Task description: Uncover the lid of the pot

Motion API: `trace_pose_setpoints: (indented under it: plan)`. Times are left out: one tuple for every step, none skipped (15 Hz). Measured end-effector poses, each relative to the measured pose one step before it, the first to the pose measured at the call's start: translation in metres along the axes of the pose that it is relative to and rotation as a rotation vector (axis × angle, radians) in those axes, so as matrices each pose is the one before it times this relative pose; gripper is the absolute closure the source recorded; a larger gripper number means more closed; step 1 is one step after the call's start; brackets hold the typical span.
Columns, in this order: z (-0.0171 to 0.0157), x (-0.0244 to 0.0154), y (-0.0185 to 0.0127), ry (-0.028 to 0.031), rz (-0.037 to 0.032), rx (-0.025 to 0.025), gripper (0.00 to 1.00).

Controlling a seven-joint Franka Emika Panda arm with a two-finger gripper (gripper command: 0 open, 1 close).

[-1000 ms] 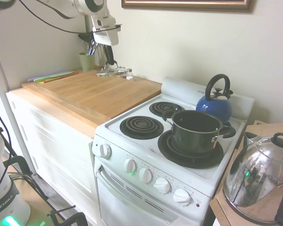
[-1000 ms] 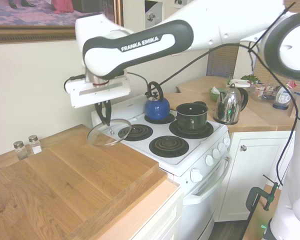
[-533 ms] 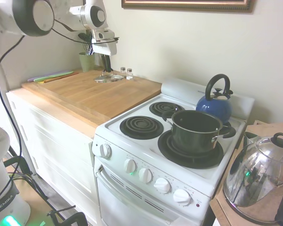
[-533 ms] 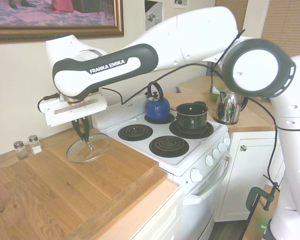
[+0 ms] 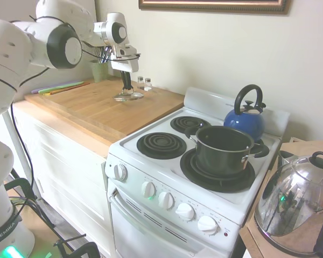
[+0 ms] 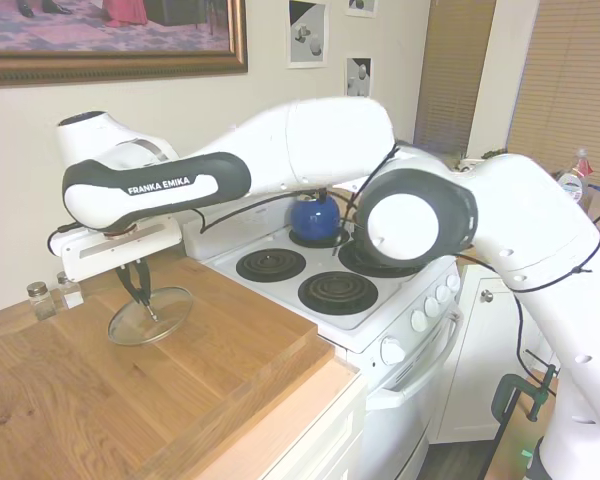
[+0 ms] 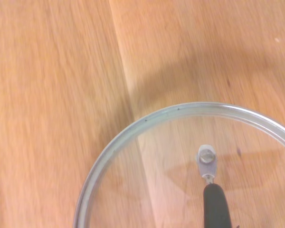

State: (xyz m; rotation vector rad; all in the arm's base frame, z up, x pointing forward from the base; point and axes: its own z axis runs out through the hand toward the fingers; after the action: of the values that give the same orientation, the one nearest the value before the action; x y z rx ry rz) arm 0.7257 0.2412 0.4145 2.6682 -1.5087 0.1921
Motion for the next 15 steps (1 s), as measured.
trace_pose_setpoints:
  plan:
    - [0.00038,0.00388,-0.00239,-0.00174,0.00199,-0.00588,1.00]
    - [0.00205,0.00380,-0.00272,-0.00174,0.00243,-0.00391,1.00]
    - [0.00549,0.00403,-0.00268,-0.00241,0.00206,-0.00557,1.00]
    - [0.00663,0.00333,-0.00231,-0.00309,0.00238,-0.00777,1.00]
    - [0.00666,0.00189,-0.00238,-0.00251,0.00264,-0.00618,1.00]
    - [0.00339,0.00179,-0.00192,-0.00078,0.00179,0.00001,1.00]
    - [-0.00021,0.00090,-0.00094,-0.00407,-0.00036,0.00152,1.00]
    - [0.00032,0.00082,-0.00032,-0.00442,-0.00080,-0.00151,1.00]
    - [-0.00017,0.00086,-0.00021,-0.00241,-0.00202,-0.00119,1.00]
    - [-0.00036,0.00030,0.00006,-0.00087,-0.00324,-0.00246,0.00]
    - [0.00007,0.00025,0.00037,-0.00080,-0.00170,-0.00331,0.00]
    - [0.00003,0.00037,0.00024,-0.00031,0.00046,-0.00133,0.00]
    - [0.00010,0.00078,0.00028,-0.00019,0.00049,-0.00085,0.00]
    - [0.00034,0.00048,0.00014,-0.00019,-0.00021,-0.00078,0.00]
    - [0.00025,0.00034,0.00015,-0.00023,0.00006,-0.00101,0.00]
